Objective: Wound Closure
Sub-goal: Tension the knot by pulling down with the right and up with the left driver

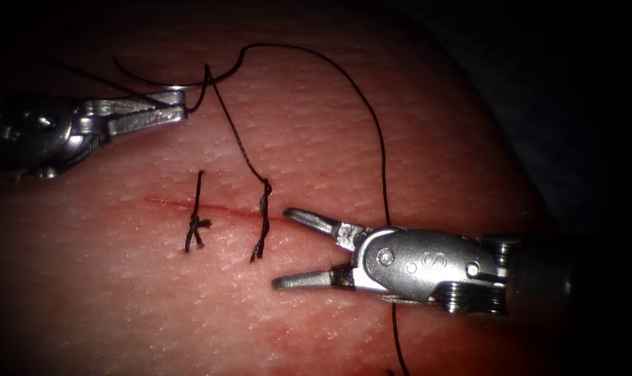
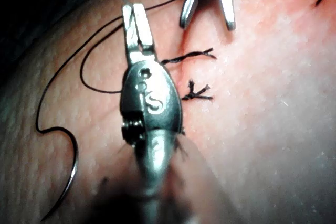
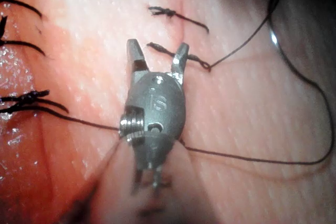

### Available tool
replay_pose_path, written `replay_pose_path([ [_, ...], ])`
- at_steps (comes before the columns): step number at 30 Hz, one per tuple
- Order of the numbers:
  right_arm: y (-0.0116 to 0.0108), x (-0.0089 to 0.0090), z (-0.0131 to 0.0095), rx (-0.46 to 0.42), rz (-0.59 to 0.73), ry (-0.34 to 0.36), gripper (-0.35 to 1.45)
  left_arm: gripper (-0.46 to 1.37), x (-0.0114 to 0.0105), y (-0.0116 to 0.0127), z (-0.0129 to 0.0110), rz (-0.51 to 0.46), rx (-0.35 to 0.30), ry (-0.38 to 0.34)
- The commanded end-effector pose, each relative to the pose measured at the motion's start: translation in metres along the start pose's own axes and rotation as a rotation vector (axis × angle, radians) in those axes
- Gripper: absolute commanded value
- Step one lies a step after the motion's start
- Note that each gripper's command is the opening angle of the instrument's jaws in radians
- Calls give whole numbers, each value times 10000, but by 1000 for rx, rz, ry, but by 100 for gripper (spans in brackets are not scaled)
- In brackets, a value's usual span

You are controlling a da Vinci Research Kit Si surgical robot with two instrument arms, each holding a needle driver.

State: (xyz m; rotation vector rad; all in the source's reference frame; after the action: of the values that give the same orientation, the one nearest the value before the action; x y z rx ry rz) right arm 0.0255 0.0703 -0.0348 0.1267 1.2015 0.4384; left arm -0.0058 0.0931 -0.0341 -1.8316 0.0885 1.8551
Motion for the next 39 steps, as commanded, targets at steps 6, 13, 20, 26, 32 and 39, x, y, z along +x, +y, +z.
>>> replay_pose_path([
  [6, -3, 4, 4, -2, -15, 0, 100, -35, -2, -8, 2, -2, -6, -1],
  [13, -6, 2, 9, -4, -47, -2, 105, -35, -11, -31, 11, 0, 2, -4],
  [20, -7, -1, 20, -36, -98, 32, 103, -35, -22, -44, 20, -5, 9, -3],
  [26, -11, -9, 34, -49, -200, 37, 101, -35, -23, -40, 18, -8, 11, -4],
  [32, -14, -11, 43, -58, -274, 41, 96, -35, -23, -40, 18, -7, 11, -4],
  [39, -6, -27, 44, -53, -320, 37, 89, -35, -23, -38, 17, -7, 10, -7],
])
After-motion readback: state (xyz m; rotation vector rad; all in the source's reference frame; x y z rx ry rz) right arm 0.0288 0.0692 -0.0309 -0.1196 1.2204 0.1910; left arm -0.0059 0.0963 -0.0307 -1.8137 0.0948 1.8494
